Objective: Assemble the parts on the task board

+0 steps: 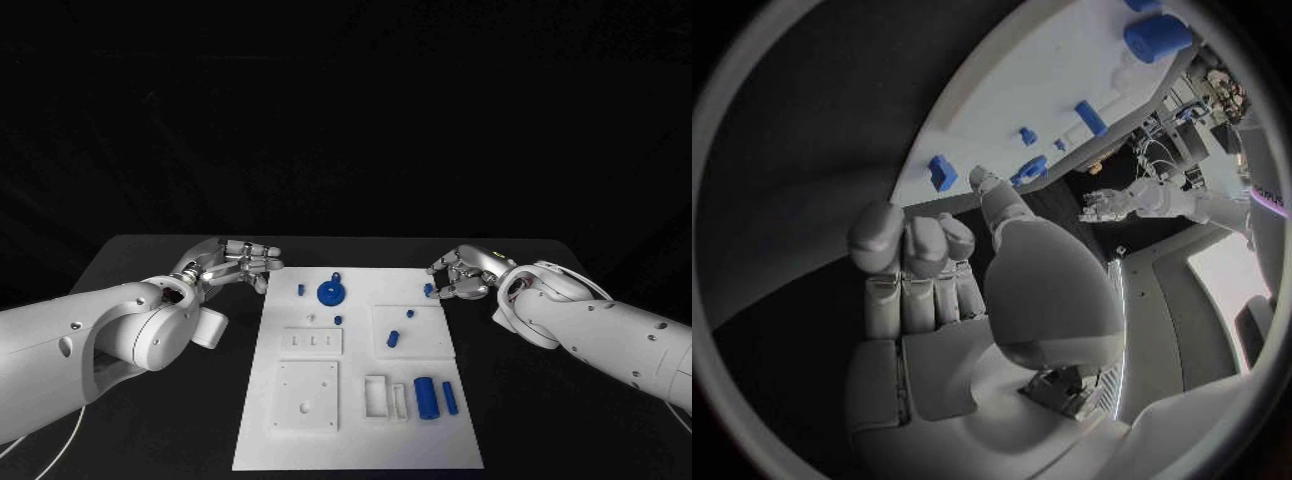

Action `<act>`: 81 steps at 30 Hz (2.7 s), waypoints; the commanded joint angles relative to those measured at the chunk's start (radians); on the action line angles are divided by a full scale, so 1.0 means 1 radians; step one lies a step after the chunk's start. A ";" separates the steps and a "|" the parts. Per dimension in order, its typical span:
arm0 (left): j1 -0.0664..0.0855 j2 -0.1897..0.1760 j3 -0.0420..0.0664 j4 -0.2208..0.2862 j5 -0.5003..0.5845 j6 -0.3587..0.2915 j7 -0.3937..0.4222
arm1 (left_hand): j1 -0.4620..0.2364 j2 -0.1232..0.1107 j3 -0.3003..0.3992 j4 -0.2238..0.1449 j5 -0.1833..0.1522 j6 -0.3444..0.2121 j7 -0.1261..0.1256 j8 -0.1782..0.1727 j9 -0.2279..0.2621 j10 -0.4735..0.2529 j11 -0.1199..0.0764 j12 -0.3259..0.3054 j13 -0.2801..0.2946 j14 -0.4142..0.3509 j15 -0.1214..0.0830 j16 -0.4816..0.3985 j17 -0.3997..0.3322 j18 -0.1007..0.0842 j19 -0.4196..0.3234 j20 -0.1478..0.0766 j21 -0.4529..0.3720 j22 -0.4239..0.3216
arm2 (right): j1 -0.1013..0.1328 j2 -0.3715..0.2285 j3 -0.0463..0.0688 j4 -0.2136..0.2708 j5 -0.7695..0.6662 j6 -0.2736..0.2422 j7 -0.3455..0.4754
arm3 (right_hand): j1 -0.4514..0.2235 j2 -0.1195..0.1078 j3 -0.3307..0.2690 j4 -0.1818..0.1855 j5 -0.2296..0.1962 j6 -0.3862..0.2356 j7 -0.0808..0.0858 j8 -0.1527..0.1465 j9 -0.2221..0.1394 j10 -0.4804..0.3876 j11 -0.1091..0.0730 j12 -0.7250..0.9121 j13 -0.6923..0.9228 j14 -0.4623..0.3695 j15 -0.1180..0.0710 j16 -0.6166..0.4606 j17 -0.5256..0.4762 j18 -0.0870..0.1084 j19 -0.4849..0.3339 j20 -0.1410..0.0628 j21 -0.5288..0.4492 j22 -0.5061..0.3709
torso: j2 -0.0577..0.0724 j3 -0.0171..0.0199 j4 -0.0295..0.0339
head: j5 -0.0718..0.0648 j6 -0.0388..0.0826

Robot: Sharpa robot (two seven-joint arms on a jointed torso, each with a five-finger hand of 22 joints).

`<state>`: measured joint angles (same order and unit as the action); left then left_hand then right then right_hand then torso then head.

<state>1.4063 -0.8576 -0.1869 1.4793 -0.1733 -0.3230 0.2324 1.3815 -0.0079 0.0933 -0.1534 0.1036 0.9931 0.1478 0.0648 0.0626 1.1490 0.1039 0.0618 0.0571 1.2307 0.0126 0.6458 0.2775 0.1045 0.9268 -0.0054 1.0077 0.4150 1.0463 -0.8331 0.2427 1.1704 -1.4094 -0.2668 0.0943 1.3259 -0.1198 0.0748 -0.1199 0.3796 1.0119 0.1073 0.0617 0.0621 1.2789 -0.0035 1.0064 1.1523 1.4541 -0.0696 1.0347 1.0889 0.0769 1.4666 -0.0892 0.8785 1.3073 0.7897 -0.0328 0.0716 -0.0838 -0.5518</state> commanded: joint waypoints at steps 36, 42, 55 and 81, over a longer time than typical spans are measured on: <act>-0.003 0.000 0.001 0.002 -0.009 0.017 0.011 | -0.001 -0.007 0.002 -0.002 0.004 -0.008 0.001 0.000 0.000 -0.014 0.000 -0.003 0.001 -0.002 0.002 -0.005 -0.002 0.007 -0.009 0.003 0.006 -0.003 | -0.021 0.079 0.000 -0.129 0.035 0.014 0.042 | -0.043 0.028 0.167 -0.041 -0.085 0.041 0.002 0.000 0.000 0.000 0.002 0.011 0.010 -0.004 -0.001 0.006 0.017 -0.004 0.018 -0.002 0.017 0.114 | 0.001 -0.0015 0.0008 | 0.007 -0.018; -0.003 -0.002 0.001 0.003 -0.009 0.017 0.010 | -0.001 -0.007 0.002 -0.002 0.004 -0.008 0.001 0.000 0.000 -0.014 0.000 -0.003 0.001 -0.002 0.002 -0.005 -0.002 0.007 -0.009 0.003 0.006 -0.003 | -0.022 0.080 0.000 -0.132 0.034 0.014 0.041 | -0.045 0.032 0.189 -0.046 -0.105 0.053 0.001 0.000 0.000 0.000 0.003 0.013 0.011 -0.004 -0.001 0.008 0.019 -0.005 0.018 -0.002 0.018 0.114 | -0.001 -0.0022 0.0012 | 0.005 -0.022; -0.003 -0.002 0.001 0.003 -0.010 0.015 0.009 | 0.002 -0.005 0.000 -0.001 0.004 -0.008 0.002 0.000 0.000 -0.015 0.000 -0.003 0.001 -0.002 0.002 -0.005 -0.001 0.008 -0.009 0.003 0.008 -0.006 | -0.024 0.083 0.000 -0.126 0.033 0.015 0.043 | -0.051 0.048 0.228 -0.046 -0.152 0.131 -0.020 0.001 0.002 0.006 -0.007 0.021 0.018 -0.003 -0.010 0.011 0.024 -0.009 0.018 -0.009 0.024 0.115 | -0.002 -0.0022 0.0014 | 0.004 -0.026; -0.002 0.002 0.001 0.000 -0.030 0.022 -0.014 | -0.007 0.001 0.004 0.004 0.004 0.005 -0.004 0.001 0.001 0.026 -0.010 -0.003 0.001 -0.002 -0.001 0.000 0.003 0.006 -0.010 0.000 0.013 -0.008 | -0.026 0.082 0.008 -0.073 0.033 -0.101 -0.036 | -0.059 0.058 0.288 -0.052 -0.140 0.190 -0.035 0.001 0.004 0.018 -0.017 0.029 0.031 0.000 -0.019 0.017 0.035 -0.014 0.021 -0.020 0.034 0.116 | -0.006 -0.0031 -0.0014 | 0.007 -0.021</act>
<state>1.4032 -0.8584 -0.1870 1.4781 -0.1871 -0.3185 0.2274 1.3815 -0.0079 0.0958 -0.1508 0.1036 0.9971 0.1439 0.0648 0.0626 1.1778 0.0917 0.0618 0.0571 1.2309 0.0126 0.6458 0.2796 0.0924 0.9236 -0.0019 1.0162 0.4084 1.0199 -0.7502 0.2494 1.0885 -1.3742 -0.3352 0.0859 1.2731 -0.0644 0.3598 -0.1721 0.2374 1.1940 0.0718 0.0554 0.0636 1.2936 -0.0181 1.0327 1.1827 1.4539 -0.0840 1.0455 1.1231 0.0766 1.4667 -0.1034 0.9082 1.3076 0.7860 -0.0353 0.0709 -0.0775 -0.5751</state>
